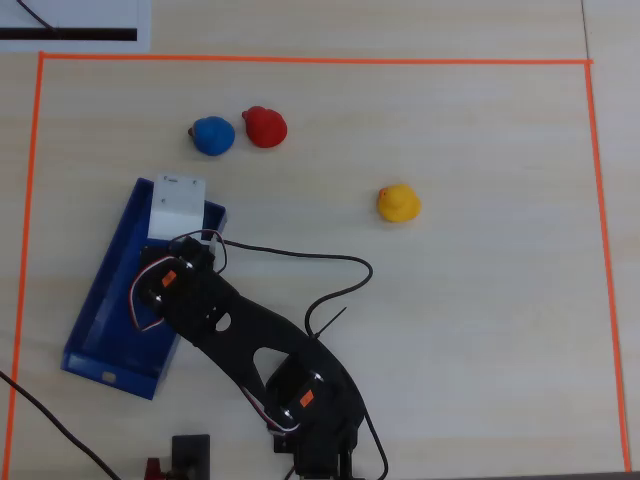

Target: Grasp green duck and put it into box.

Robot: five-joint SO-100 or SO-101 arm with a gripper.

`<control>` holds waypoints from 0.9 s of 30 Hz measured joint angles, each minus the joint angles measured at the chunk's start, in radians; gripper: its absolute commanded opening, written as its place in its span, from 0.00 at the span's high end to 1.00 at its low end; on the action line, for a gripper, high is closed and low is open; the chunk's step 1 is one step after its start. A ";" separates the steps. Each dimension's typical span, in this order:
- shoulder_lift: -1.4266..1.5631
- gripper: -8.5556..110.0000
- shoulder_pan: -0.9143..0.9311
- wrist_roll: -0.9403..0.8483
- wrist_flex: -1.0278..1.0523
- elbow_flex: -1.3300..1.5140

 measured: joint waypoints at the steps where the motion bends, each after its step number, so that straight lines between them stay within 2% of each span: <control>1: 0.006 0.67 -0.005 0.000 0.000 0.000; 5: 0.052 0.71 -0.008 -0.023 0.002 -0.002; 9: 0.067 0.93 0.023 -0.091 0.057 -0.074; 13: 0.140 0.93 0.176 -0.202 0.072 -0.216; 17: 0.293 0.93 0.373 -0.371 -0.054 -0.199; 22: 0.577 0.93 0.554 -0.565 -0.262 0.043; 27: 0.920 0.93 0.603 -0.723 -0.423 0.439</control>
